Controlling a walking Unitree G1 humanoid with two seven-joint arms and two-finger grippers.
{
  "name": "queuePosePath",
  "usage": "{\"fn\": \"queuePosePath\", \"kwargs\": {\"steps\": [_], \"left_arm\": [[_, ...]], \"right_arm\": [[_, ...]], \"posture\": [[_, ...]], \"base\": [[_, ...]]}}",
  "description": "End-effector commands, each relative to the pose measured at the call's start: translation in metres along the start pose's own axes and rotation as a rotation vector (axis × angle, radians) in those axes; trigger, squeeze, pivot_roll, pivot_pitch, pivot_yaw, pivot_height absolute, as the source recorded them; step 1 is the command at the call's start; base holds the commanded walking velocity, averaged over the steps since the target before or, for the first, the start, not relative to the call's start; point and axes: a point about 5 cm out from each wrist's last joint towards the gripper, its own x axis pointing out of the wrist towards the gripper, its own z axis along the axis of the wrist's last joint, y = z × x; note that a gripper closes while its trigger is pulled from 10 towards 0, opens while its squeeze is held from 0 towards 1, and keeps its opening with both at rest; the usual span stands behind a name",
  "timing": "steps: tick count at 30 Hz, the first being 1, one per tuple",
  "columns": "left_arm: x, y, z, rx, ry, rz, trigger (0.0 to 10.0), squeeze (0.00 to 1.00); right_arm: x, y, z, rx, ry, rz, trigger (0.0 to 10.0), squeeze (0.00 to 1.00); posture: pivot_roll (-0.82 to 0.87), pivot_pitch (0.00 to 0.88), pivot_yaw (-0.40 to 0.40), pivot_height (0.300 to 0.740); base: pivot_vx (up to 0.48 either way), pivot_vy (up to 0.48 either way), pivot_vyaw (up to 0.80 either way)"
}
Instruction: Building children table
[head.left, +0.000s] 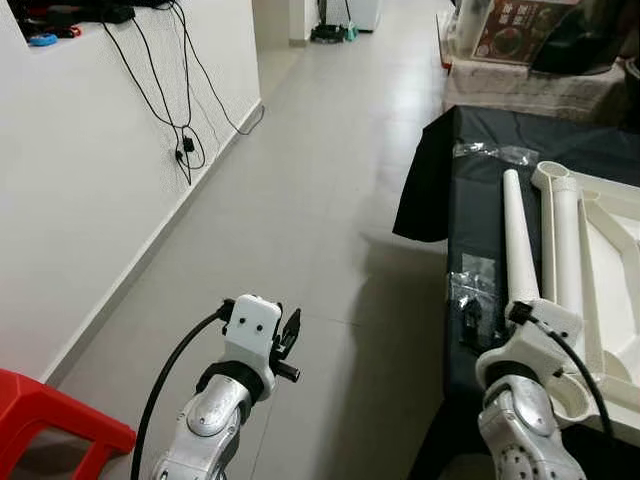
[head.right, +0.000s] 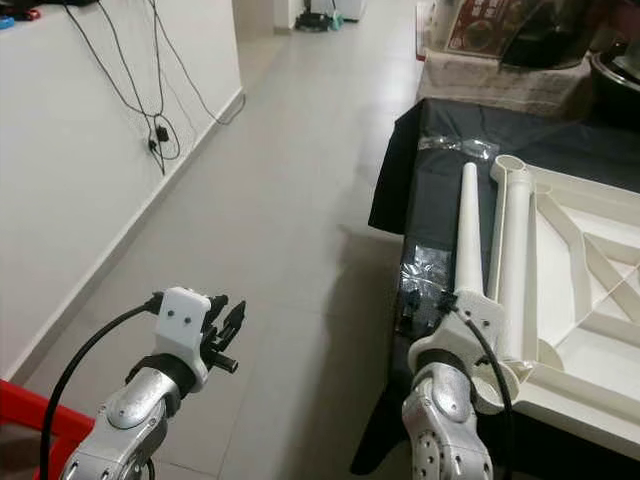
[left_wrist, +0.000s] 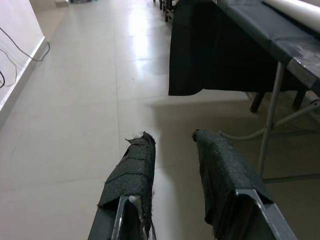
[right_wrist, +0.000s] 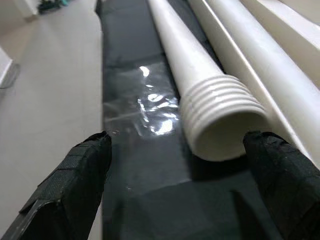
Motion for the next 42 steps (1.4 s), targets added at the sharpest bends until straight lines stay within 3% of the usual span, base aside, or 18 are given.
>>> {"fn": "queuePosePath", "kwargs": {"steps": [1, 12, 22, 42], "left_arm": [[-0.003, -0.001, -0.002, -0.004, 0.015, -0.008, 10.0, 0.00], [-0.004, -0.001, -0.001, -0.006, 0.027, -0.002, 10.0, 0.00], [-0.004, 0.001, 0.009, -0.008, -0.008, 0.020, 10.0, 0.00], [-0.010, -0.001, 0.005, -0.004, 0.021, 0.011, 10.0, 0.00]], "right_arm": [[-0.003, 0.010, -0.007, 0.086, 0.049, -0.007, 10.0, 0.00], [0.011, 0.011, -0.008, 0.156, 0.083, -0.007, 10.0, 0.00], [0.023, 0.008, 0.000, 0.166, 0.060, -0.017, 10.0, 0.00], [0.045, 0.010, 0.005, 0.257, 0.002, 0.044, 10.0, 0.00]], "posture": [[0.07, 0.171, -0.050, 0.740], [0.07, 0.183, -0.057, 0.740], [0.08, 0.196, -0.058, 0.740], [0.08, 0.194, -0.063, 0.740]], "base": [[0.000, 0.000, 0.00], [0.000, 0.000, 0.00], [0.000, 0.000, 0.00], [0.000, 0.000, 0.00]]}}
